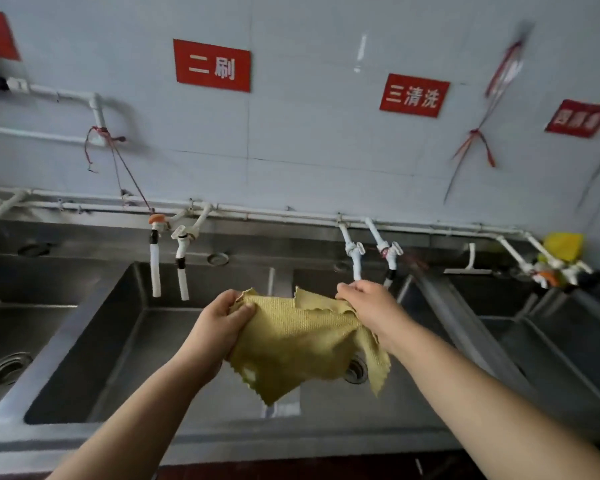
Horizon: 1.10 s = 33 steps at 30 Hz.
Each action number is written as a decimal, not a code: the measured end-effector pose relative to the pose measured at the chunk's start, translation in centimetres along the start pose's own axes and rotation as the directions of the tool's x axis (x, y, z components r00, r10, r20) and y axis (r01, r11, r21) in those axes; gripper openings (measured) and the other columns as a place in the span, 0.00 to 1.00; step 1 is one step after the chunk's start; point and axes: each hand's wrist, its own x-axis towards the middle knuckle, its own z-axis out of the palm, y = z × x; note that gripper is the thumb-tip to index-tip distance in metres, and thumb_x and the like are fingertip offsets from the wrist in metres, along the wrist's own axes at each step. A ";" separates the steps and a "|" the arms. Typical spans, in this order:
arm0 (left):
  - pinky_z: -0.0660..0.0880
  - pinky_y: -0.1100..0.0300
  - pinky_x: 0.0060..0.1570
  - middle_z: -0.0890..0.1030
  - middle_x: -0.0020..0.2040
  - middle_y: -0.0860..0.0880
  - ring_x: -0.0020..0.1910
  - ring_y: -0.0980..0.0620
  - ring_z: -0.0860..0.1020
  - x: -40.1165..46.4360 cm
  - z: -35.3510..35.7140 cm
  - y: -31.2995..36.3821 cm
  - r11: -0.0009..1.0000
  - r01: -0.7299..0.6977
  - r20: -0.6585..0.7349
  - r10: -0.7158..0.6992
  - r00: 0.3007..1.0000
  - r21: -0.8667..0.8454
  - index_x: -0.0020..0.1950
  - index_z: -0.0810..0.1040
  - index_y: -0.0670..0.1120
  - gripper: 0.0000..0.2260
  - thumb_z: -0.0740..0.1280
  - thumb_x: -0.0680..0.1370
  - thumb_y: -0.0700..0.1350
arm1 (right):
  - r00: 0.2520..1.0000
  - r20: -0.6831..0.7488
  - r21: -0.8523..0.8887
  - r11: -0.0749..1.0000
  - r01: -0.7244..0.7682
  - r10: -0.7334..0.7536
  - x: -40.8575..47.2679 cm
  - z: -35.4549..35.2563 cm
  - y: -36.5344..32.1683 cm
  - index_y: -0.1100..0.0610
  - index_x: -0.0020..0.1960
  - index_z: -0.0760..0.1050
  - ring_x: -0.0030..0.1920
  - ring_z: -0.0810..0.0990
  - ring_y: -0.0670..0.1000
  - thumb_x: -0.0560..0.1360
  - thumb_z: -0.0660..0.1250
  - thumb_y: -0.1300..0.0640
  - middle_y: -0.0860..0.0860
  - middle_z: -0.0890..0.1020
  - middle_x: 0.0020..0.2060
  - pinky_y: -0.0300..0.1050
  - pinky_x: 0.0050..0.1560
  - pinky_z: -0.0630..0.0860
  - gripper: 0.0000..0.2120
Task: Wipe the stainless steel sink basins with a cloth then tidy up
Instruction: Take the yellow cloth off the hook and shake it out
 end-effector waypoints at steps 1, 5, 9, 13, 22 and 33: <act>0.78 0.59 0.35 0.80 0.47 0.47 0.44 0.47 0.81 0.3 1.7 0.1 1.000 -0.004 0.010 0.004 1.000 0.031 0.50 0.76 0.52 0.03 0.64 0.79 0.48 | 0.998 0.038 0.054 0.997 -0.050 0.048 -0.4 -1.8 1.0 0.54 0.48 0.79 0.46 0.77 0.47 0.76 0.64 0.43 0.48 0.81 0.46 0.43 0.45 0.72 0.14; 0.75 0.60 0.34 0.79 0.46 0.50 0.43 0.50 0.80 1.2 7.3 0.2 0.996 0.016 0.034 -0.019 0.999 0.085 0.49 0.75 0.54 0.02 0.64 0.79 0.49 | 0.970 0.237 0.149 0.984 -0.095 0.058 -2.0 -7.3 4.7 0.53 0.60 0.72 0.54 0.77 0.47 0.64 0.75 0.43 0.49 0.77 0.53 0.43 0.56 0.73 0.29; 0.79 0.52 0.43 0.80 0.48 0.46 0.46 0.46 0.80 1.9 15.0 0.2 0.988 0.097 0.153 -0.115 0.981 0.123 0.49 0.76 0.53 0.04 0.65 0.78 0.51 | 0.999 0.048 -0.150 0.989 0.006 0.001 -3.3 -13.3 10.0 0.47 0.61 0.69 0.47 0.74 0.39 0.66 0.76 0.58 0.40 0.72 0.47 0.33 0.39 0.70 0.28; 0.78 0.52 0.41 0.81 0.48 0.41 0.45 0.43 0.80 1.3 23.4 -0.1 0.946 0.325 0.475 -0.285 0.832 -0.001 0.56 0.78 0.41 0.19 0.72 0.71 0.53 | 0.978 -0.206 -0.080 0.997 0.016 -0.032 -4.0 -21.0 15.7 0.48 0.48 0.72 0.45 0.78 0.45 0.69 0.71 0.61 0.44 0.78 0.44 0.35 0.38 0.70 0.13; 0.78 0.56 0.46 0.82 0.48 0.43 0.47 0.47 0.81 -2.5 44.5 -2.7 0.910 0.000 0.654 -0.298 0.696 0.415 0.52 0.79 0.43 0.08 0.70 0.74 0.39 | 0.834 -0.544 0.003 0.994 -0.112 0.096 -7.0 -39.3 26.9 0.47 0.38 0.74 0.40 0.79 0.45 0.71 0.68 0.57 0.44 0.80 0.37 0.42 0.38 0.72 0.06; 0.76 0.48 0.54 0.72 0.57 0.42 0.54 0.43 0.74 -3.3 59.9 -1.0 0.962 0.131 0.474 -0.235 0.849 0.241 0.70 0.64 0.43 0.21 0.64 0.79 0.45 | 0.630 -0.742 0.123 0.971 -0.207 0.229 -8.9 -49.7 36.6 0.47 0.41 0.76 0.39 0.79 0.44 0.73 0.68 0.54 0.44 0.80 0.38 0.41 0.36 0.74 0.03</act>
